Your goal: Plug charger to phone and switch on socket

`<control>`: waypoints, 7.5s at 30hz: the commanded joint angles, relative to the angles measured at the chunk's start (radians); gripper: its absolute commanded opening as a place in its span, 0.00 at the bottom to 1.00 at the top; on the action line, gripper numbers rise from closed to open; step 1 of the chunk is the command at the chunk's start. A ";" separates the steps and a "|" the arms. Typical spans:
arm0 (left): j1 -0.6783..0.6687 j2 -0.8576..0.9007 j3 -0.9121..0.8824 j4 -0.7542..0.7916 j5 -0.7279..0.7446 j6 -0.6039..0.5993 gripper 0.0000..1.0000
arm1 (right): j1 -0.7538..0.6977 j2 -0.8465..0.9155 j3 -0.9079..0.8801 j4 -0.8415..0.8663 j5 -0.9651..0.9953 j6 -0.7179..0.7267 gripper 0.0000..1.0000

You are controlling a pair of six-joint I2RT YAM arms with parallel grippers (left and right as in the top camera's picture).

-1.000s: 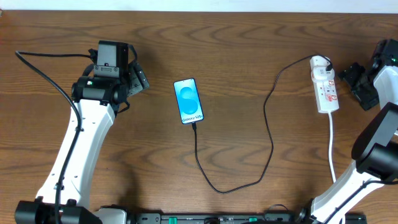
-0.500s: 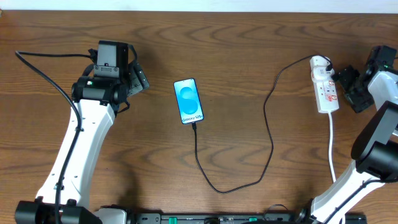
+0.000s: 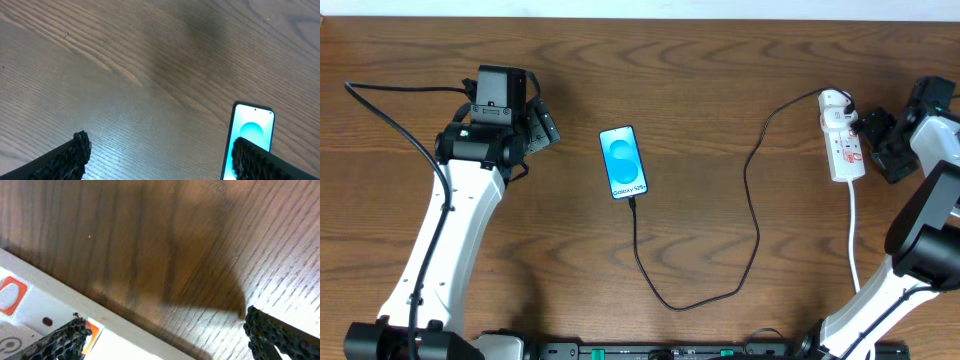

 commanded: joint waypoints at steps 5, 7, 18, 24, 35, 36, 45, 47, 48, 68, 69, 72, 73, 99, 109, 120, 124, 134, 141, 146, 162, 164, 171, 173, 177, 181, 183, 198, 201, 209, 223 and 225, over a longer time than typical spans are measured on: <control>0.005 -0.001 0.010 -0.004 -0.016 -0.005 0.92 | 0.009 0.027 -0.010 -0.020 -0.010 0.007 0.99; 0.005 -0.001 0.010 -0.003 -0.016 -0.005 0.92 | 0.010 0.027 -0.010 -0.020 -0.016 0.007 0.99; 0.005 -0.001 0.010 -0.004 -0.016 -0.005 0.92 | 0.010 0.027 -0.010 -0.020 -0.090 0.006 0.99; 0.005 -0.001 0.010 -0.004 -0.016 -0.005 0.92 | 0.016 0.027 -0.010 -0.030 -0.111 0.006 0.99; 0.005 -0.001 0.010 -0.004 -0.016 -0.005 0.92 | 0.027 0.027 -0.010 -0.063 -0.111 0.007 0.99; 0.005 -0.001 0.010 -0.004 -0.016 -0.005 0.92 | 0.027 0.027 -0.010 -0.066 -0.111 0.007 0.99; 0.005 -0.001 0.010 -0.004 -0.016 -0.005 0.92 | -0.006 -0.031 -0.009 -0.156 -0.113 0.033 0.99; 0.005 -0.001 0.010 -0.004 -0.016 -0.005 0.92 | -0.020 -0.069 -0.009 -0.180 -0.113 0.033 0.99; 0.005 -0.001 0.010 -0.003 -0.016 -0.005 0.92 | -0.029 -0.106 -0.009 -0.206 -0.105 0.033 0.99; 0.005 -0.001 0.010 -0.003 -0.016 -0.005 0.92 | 0.082 -0.665 -0.125 -0.435 -0.019 -0.099 0.99; 0.005 -0.001 0.010 -0.004 -0.016 -0.005 0.92 | 0.093 -0.698 -0.155 -0.423 -0.015 -0.099 0.99; 0.005 -0.001 0.010 -0.003 -0.016 -0.005 0.92 | 0.121 -0.796 -0.247 -0.388 0.003 -0.100 0.99; 0.005 -0.001 0.010 -0.003 -0.016 -0.005 0.92 | 0.129 -0.833 -0.282 -0.375 0.003 -0.111 0.99; 0.005 -0.001 0.010 -0.004 -0.016 -0.005 0.92 | 0.213 -1.269 -0.596 -0.352 -0.106 -0.118 0.99; 0.005 -0.001 0.010 -0.004 -0.016 -0.005 0.92 | 0.213 -1.267 -0.596 -0.428 -0.084 -0.147 0.99; 0.005 -0.001 0.010 -0.003 -0.016 -0.005 0.92 | 0.364 -1.309 -0.665 -0.301 -0.114 -0.386 0.99; 0.005 -0.001 0.010 -0.004 -0.016 -0.005 0.92 | 0.455 -1.389 -0.779 -0.137 -0.114 -0.433 0.99; 0.005 -0.001 0.010 -0.003 -0.016 -0.005 0.92 | 0.479 -1.683 -1.081 0.238 -0.257 -0.612 0.99; 0.005 -0.001 0.010 -0.003 -0.016 -0.005 0.92 | 0.479 -1.878 -1.260 0.415 -0.253 -0.661 0.99; 0.005 -0.001 0.010 -0.004 -0.016 -0.005 0.92 | 0.480 -1.979 -1.387 0.529 -0.224 -0.679 0.99; 0.005 -0.001 0.010 -0.003 -0.016 -0.005 0.92 | 0.481 -2.087 -1.477 0.623 -0.108 -0.680 0.99; 0.005 -0.001 0.010 -0.004 -0.016 -0.005 0.92 | 0.481 -2.097 -1.477 0.611 -0.101 -0.678 0.99; 0.005 -0.001 0.010 -0.003 -0.016 -0.005 0.92 | 0.481 -2.097 -1.477 0.566 -0.021 -0.626 0.99; 0.005 -0.001 0.010 -0.003 -0.016 -0.005 0.92 | 0.481 -2.097 -1.477 0.563 -0.011 -0.626 0.99; 0.005 -0.001 0.010 -0.004 -0.016 -0.005 0.92 | 0.481 -2.097 -1.477 0.560 -0.003 -0.626 0.99; 0.005 -0.001 0.010 -0.004 -0.016 -0.005 0.92 | 0.481 -2.097 -1.477 0.559 0.010 -0.626 0.99; 0.005 -0.001 0.010 -0.004 -0.016 -0.005 0.92 | 0.481 -2.097 -1.477 0.559 0.006 -0.620 0.99; 0.005 -0.001 0.010 -0.003 -0.016 -0.005 0.92 | 0.480 -2.097 -1.477 0.563 -0.001 -0.595 0.99; 0.005 -0.001 0.010 -0.003 -0.016 -0.005 0.92 | 0.480 -2.097 -1.477 0.563 -0.001 -0.595 0.99; 0.005 -0.001 0.010 -0.003 -0.016 -0.005 0.92 | 0.480 -2.097 -1.477 0.563 -0.001 -0.595 0.99; 0.006 -0.019 0.006 -0.054 -0.017 0.014 0.92 | 0.480 -2.097 -1.477 0.563 -0.001 -0.595 0.99; 0.006 -0.047 -0.009 -0.091 -0.017 0.025 0.92 | 0.480 -2.097 -1.477 0.563 -0.001 -0.595 0.99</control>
